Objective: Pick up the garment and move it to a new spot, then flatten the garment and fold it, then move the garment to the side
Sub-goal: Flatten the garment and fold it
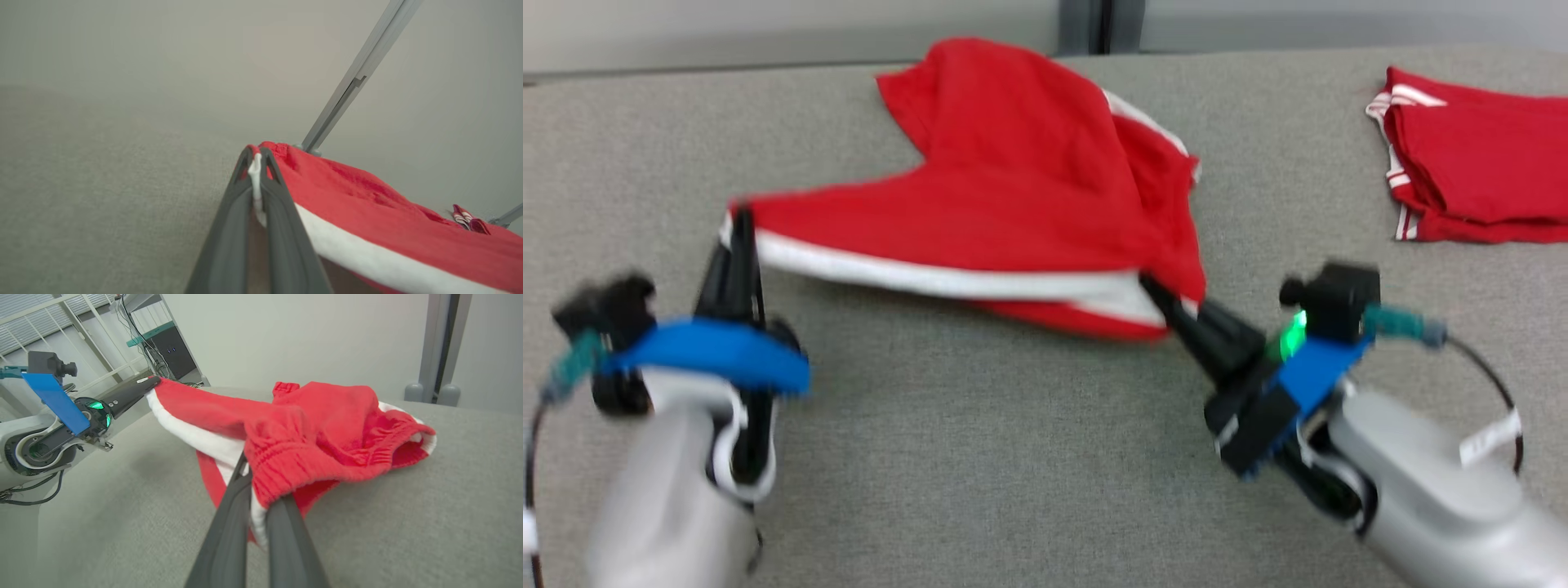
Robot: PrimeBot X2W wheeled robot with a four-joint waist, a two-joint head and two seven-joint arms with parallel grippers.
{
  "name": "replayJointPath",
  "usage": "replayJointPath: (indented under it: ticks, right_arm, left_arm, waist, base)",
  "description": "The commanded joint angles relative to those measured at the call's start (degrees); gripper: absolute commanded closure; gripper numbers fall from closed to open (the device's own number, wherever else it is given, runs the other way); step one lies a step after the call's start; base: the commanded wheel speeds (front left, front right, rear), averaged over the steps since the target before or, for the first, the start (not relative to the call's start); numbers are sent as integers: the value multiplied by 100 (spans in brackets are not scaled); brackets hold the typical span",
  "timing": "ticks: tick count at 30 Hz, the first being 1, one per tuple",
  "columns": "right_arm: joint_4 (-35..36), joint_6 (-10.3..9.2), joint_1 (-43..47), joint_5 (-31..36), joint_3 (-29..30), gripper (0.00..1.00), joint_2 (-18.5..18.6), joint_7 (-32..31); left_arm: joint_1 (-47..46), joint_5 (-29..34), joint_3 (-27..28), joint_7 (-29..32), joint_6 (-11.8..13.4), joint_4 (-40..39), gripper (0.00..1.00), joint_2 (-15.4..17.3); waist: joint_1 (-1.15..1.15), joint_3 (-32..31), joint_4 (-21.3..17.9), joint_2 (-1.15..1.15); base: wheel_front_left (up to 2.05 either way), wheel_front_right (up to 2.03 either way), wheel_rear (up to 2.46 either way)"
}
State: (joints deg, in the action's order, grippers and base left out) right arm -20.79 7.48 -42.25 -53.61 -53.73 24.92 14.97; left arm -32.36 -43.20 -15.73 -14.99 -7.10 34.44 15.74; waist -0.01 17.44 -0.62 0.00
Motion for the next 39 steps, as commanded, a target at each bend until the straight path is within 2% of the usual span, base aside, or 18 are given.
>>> replayJointPath:
  ticks: [1,5,12,19,23,28,34,39]
  right_arm:
    - [124,3,302,23,25,100,83,28]
    - [448,2,1199,40,48,100,240,28]
    - [889,3,2635,224,-13,100,264,28]
    - [1182,2,3454,545,196,100,206,29]
    - [1233,3,3367,766,496,100,59,28]
    - [1265,3,3151,1091,1061,100,-305,28]
    - [1076,3,2655,1621,1535,100,-912,24]
    - [659,2,2005,1997,1849,100,-1522,24]
  left_arm:
    - [327,26,138,-24,22,-162,100,-80]
    - [1434,193,535,-24,64,-616,100,-277]
    - [3002,339,936,-24,162,-1066,100,-645]
    - [3576,472,1003,-23,214,-1342,100,-636]
    - [3251,569,923,72,202,-1461,100,-502]
    - [2415,782,728,434,144,-1463,100,-203]
    - [1005,1136,411,1014,68,-1049,100,253]
    - [-46,1332,169,1393,11,-499,100,588]
  waist:
    - [1,-155,-63,0]
    - [1,-504,-70,0]
    - [1,-1140,-88,0]
    - [1,-1333,-142,0]
    - [1,-1259,-265,0]
    - [1,-1031,-491,0]
    - [1,-487,-957,0]
    - [1,82,-1416,0]
  base:
    - [0,0,0]
    - [0,0,0]
    - [0,0,0]
    - [0,0,0]
    - [0,0,0]
    - [0,0,0]
    - [0,0,0]
    - [0,0,0]
